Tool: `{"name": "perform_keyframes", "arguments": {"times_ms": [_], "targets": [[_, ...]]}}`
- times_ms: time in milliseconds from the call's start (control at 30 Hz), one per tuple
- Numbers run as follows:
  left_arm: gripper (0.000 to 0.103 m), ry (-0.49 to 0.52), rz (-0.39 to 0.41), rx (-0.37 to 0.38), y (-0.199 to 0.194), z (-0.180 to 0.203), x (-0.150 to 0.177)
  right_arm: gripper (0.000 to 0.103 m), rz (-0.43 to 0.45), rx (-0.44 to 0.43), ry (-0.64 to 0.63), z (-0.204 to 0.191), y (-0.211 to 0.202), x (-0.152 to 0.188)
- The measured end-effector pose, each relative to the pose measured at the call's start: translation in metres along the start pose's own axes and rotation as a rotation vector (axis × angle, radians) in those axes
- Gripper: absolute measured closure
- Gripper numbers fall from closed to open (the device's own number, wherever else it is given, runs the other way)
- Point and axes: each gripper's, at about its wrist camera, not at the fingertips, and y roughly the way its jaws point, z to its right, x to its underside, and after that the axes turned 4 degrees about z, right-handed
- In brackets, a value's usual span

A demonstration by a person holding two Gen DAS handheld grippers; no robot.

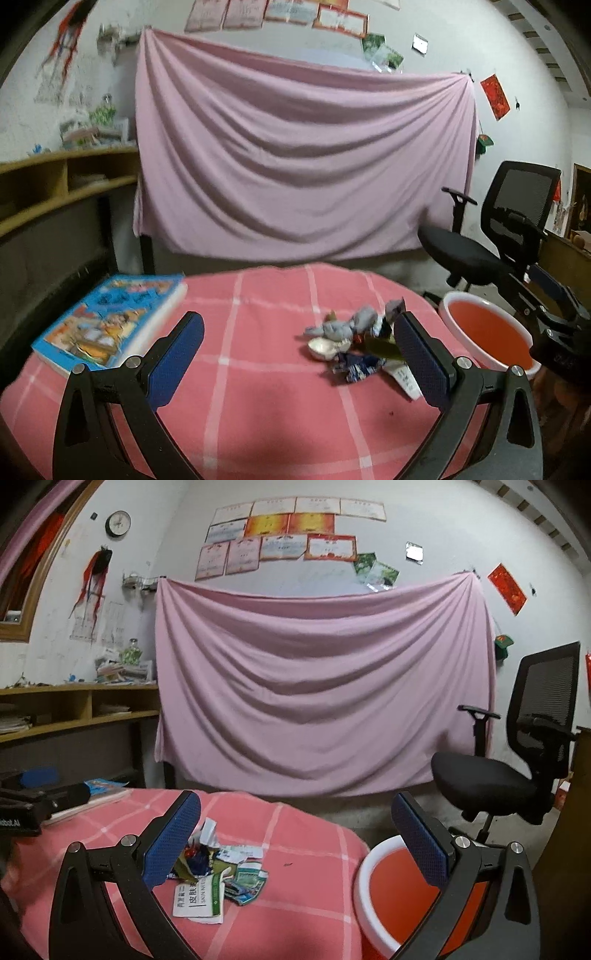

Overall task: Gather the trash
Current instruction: 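Open both grippers over the bucket and return them to the table, then grasp the blue wrapper with the left gripper while the right gripper grasps a green packet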

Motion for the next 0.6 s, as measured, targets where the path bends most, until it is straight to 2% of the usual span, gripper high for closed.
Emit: {"name": "perform_keyframes", "arguments": {"times_ms": [133, 200, 333, 500, 600], "targets": [[0.006, 0.001, -0.094, 0.039, 0.017, 0.003, 0.002, 0.002, -0.119, -0.015, 0.009, 0.000, 0.017, 0.007], [0.010, 0.001, -0.141, 0.062, 0.026, 0.006, 0.003, 0.012, -0.202, -0.030, 0.035, 0.004, 0.029, 0.012], [0.018, -0.006, -0.260, 0.116, 0.047, 0.014, 0.006, 0.018, -0.341, -0.053, 0.085, 0.014, 0.048, 0.024], [0.039, -0.045, -0.400, 0.180, 0.074, 0.019, 0.014, 0.020, -0.423, -0.069, 0.144, 0.023, 0.057, 0.034], [0.040, -0.107, -0.430, 0.196, 0.085, 0.016, 0.015, 0.020, -0.440, -0.073, 0.155, 0.025, 0.057, 0.035]]}}
